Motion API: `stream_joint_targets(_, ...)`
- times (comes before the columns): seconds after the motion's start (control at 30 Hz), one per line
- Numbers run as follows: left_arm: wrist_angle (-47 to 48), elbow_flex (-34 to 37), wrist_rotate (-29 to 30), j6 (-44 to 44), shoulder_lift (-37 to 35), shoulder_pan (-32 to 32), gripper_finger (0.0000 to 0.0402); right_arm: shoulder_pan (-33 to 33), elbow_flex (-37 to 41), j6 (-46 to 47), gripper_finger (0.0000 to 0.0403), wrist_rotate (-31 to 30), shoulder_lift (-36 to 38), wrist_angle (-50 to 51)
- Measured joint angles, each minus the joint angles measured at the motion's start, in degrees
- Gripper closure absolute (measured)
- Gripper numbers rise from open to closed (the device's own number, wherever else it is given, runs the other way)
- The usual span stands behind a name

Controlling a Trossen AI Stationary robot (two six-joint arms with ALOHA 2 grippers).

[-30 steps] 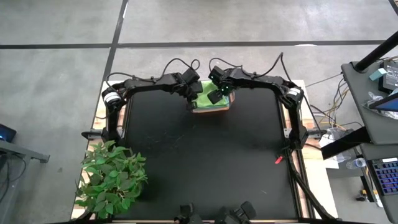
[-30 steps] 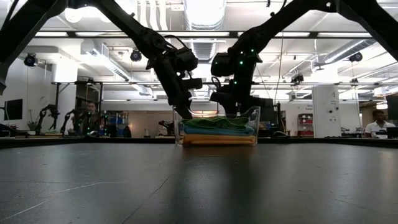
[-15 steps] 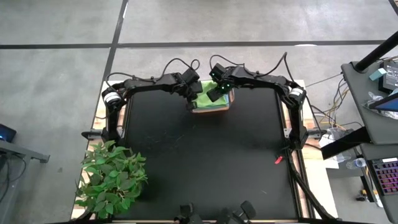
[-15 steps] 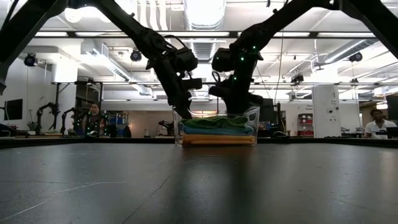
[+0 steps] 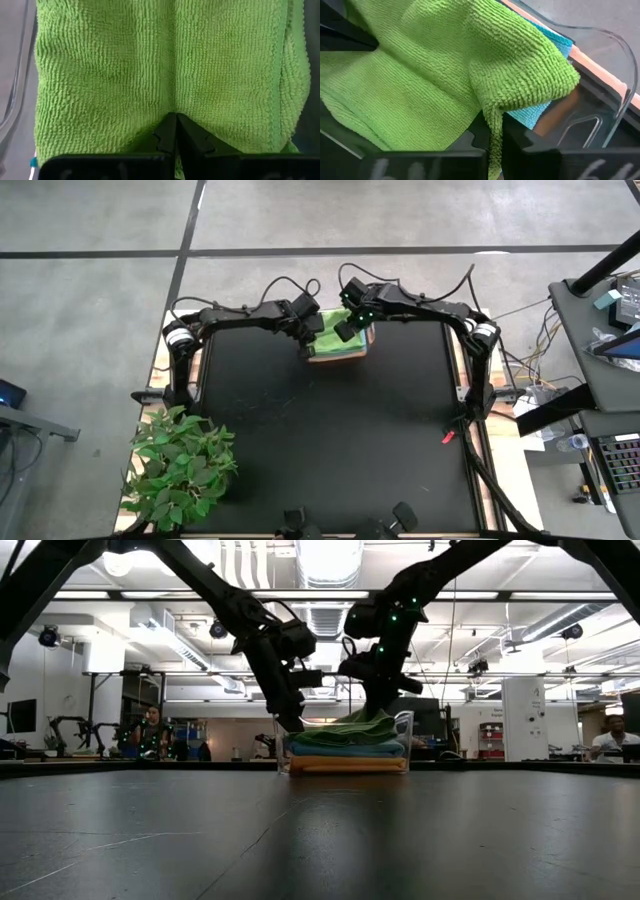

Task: Fold microfiber towels
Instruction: Put the green microfiber cloth into the transparent bin

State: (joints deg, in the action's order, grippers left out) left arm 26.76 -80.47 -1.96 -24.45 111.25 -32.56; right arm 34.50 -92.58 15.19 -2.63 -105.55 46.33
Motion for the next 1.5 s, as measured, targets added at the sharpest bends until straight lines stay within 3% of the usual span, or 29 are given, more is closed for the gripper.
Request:
stream_joint_targets(0.47,0.7,-0.2,1.0,0.0,0.0,0.0,0.0402,-0.1,0.1,-1.7,0.0385,-5.0,-0.2,0.9)
stream_joint_targets(0.9,1.5,-1.4,1.2,-0.5,-0.1,-0.1,0.0402,0.0,-0.4,-4.2,0.0278,-5.3,0.9,4.8)
stream_joint_targets(1.07,1.0,-2.6,1.3,-0.5,-1.4,-0.1,0.0402,0.0,-2.0,-9.3,0.0256,-4.8,2.4,5.7)
stream_joint_targets(1.2,0.9,-3.8,1.1,-0.1,-2.4,0.1,0.0402,0.1,-1.9,-15.1,0.0268,2.1,2.5,4.6)
stream_joint_targets(1.37,0.2,-4.2,-2.0,0.0,-3.0,1.3,0.0402,0.0,1.4,-21.3,0.0312,11.6,2.4,-2.1)
stream_joint_targets(1.5,-0.8,-3.2,-6.1,-0.1,-3.0,2.1,0.0402,0.1,3.9,-24.3,0.0356,13.1,2.4,-5.0)
